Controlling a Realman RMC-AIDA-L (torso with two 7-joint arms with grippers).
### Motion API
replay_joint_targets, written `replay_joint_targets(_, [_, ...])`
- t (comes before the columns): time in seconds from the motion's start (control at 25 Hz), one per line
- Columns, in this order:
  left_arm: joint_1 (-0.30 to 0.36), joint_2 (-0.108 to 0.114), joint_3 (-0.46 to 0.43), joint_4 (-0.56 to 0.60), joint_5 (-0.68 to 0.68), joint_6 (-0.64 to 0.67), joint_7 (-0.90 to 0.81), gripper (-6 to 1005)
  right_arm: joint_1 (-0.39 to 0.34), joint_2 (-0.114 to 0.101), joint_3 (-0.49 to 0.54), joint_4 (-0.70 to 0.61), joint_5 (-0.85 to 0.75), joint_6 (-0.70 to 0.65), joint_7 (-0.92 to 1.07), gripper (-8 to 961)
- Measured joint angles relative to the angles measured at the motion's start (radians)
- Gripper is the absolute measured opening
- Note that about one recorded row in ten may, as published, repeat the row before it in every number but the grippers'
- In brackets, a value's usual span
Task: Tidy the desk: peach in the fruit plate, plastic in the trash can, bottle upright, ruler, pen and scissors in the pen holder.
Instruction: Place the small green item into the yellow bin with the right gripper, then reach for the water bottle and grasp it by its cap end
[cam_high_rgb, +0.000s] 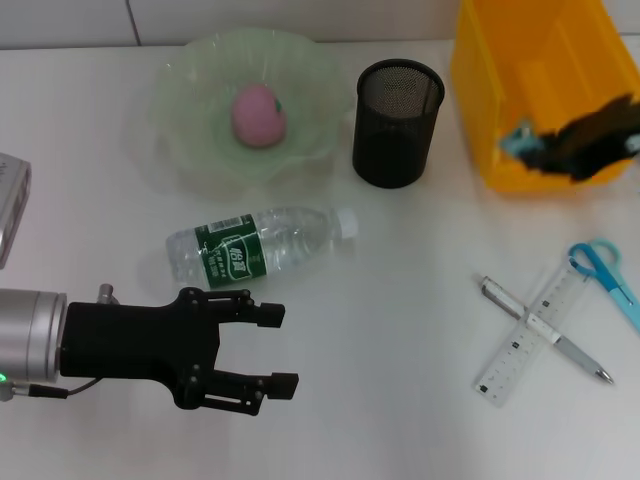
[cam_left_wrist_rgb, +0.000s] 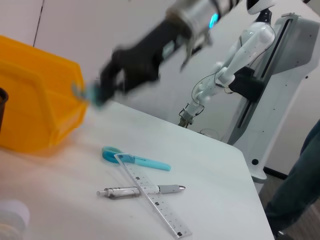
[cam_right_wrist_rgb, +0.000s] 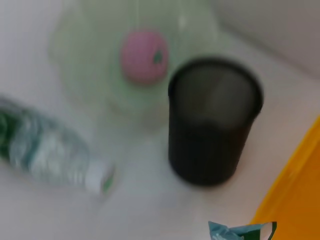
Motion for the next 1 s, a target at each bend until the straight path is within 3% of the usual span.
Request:
replay_joint_targets(0.16, [0.000,0.002,0.007,0.001,0.001,0.006,-0.007,810,-0.019,-0.003,0.221,-0.042,0.159,0.004,-0.058,201])
replay_joint_targets(0.2, [0.000,0.002,0.007,0.001,0.001,0.006,-0.007,809,-0.023,-0.004,0.290,-0.024,0.178,0.067,-0.072,196])
replay_joint_targets(0.4, [0.001,0.002,0.002,0.002,0.002,0.008,-0.009,807,0.000,-0.007,0.308,0.106,0.099,0.225,-0.098,173])
replay_joint_targets(0.72, [-0.009,0.002,0.003,0.008,0.002,0.008,-0.016,804,0.041,-0.004,0.307,0.211,0.074,0.255,-0.152,195])
replay_joint_targets(1.0, [-0.005,0.006,-0.008,0.011,-0.006,0.017,-0.022,800,0.005,-0.008,0.331,0.204,0.205,0.209,-0.205,455])
